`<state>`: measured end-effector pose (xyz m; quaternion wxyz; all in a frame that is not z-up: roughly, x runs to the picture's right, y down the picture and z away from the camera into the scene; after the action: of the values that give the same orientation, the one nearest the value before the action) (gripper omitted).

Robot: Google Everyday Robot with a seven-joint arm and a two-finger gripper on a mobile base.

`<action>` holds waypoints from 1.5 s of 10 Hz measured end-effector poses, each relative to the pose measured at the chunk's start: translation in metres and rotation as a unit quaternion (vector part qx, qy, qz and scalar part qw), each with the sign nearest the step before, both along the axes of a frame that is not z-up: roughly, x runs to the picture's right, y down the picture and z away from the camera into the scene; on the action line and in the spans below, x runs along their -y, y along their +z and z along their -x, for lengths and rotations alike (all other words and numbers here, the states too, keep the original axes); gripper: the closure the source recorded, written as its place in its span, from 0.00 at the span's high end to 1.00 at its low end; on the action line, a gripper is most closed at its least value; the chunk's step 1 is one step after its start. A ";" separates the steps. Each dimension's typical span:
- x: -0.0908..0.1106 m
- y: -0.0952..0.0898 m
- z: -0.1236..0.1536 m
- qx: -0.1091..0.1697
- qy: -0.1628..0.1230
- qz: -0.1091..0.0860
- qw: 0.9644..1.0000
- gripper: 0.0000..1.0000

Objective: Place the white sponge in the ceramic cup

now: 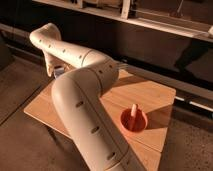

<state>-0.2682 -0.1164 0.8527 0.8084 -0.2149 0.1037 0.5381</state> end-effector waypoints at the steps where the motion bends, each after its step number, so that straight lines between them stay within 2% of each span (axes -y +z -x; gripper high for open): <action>1: 0.004 -0.004 -0.001 -0.002 0.002 -0.004 1.000 0.68; 3: 0.011 -0.019 -0.007 -0.009 0.015 -0.005 1.000 0.68; 4: 0.013 -0.033 -0.011 -0.013 0.025 0.001 1.000 0.68; 6: 0.008 -0.057 -0.019 -0.020 0.026 0.010 0.999 0.68; 9: -0.009 -0.098 -0.036 -0.041 -0.001 0.017 0.999 0.68; 11: -0.018 -0.123 -0.046 -0.058 -0.024 0.005 0.998 0.68; 13: -0.027 -0.136 -0.050 -0.067 -0.035 0.002 0.997 0.68; 15: -0.042 -0.143 -0.050 -0.072 -0.045 0.012 0.996 0.68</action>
<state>-0.2186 -0.0747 0.7100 0.8196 -0.1804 0.1774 0.5141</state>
